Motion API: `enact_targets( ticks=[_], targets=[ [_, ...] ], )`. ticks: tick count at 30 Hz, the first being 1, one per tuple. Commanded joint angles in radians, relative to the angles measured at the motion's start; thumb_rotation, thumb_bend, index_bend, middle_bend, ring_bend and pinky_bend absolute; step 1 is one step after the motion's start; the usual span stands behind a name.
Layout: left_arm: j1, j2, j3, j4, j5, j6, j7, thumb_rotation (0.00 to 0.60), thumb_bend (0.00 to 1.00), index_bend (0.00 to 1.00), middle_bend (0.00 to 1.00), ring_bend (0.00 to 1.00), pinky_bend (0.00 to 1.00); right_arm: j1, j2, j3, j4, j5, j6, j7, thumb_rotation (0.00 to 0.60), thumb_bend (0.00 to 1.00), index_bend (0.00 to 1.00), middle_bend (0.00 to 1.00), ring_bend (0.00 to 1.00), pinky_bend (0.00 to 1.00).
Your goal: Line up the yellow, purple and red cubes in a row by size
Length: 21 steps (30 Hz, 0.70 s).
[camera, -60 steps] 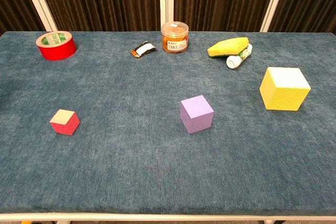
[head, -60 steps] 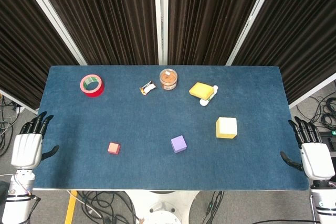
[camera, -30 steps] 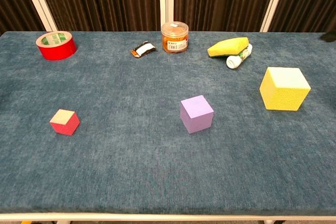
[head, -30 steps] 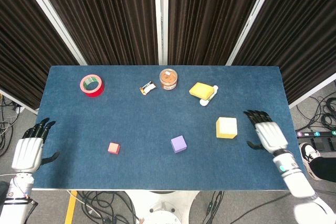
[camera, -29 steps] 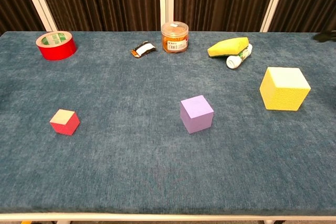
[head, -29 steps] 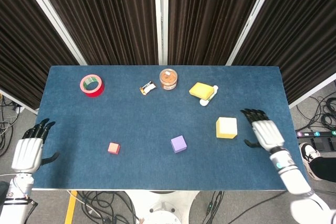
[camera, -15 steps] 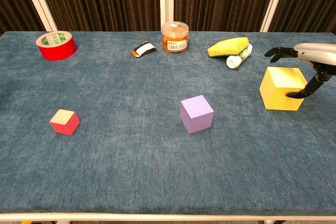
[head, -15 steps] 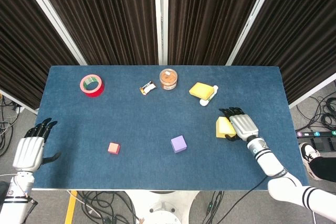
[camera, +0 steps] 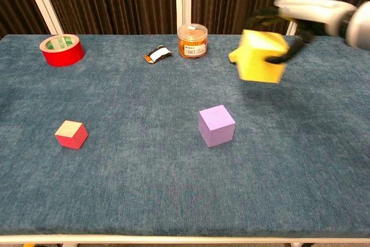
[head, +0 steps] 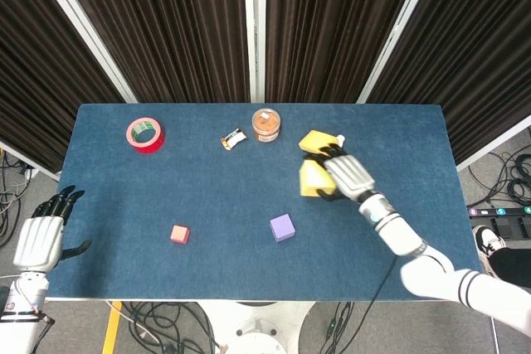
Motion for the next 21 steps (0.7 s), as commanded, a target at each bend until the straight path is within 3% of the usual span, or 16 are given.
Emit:
enact_targets(
  ticks=[1, 13, 21],
  targets=[
    [0.006, 0.001, 0.002, 0.000, -0.002, 0.002, 0.001, 0.600, 0.19, 0.19, 0.20, 0.18, 0.24, 0.123, -0.104, 0.050, 0.076, 0.032, -0.088, 0.000, 0.600, 0.33, 0.18, 0.37, 0.09, 0.04],
    [0.023, -0.002, 0.004, 0.020, -0.018, -0.006, -0.023, 0.600, 0.19, 0.19, 0.20, 0.18, 0.24, 0.321, -0.331, 0.060, 0.331, 0.142, -0.187, -0.068, 0.600, 0.32, 0.15, 0.32, 0.07, 0.05],
    [0.026, -0.008, 0.007, 0.037, -0.014, -0.017, -0.043, 0.600, 0.19, 0.19, 0.20, 0.18, 0.24, 0.376, -0.418, 0.042, 0.451, 0.224, -0.220, -0.113, 0.600, 0.32, 0.12, 0.28, 0.03, 0.05]
  ],
)
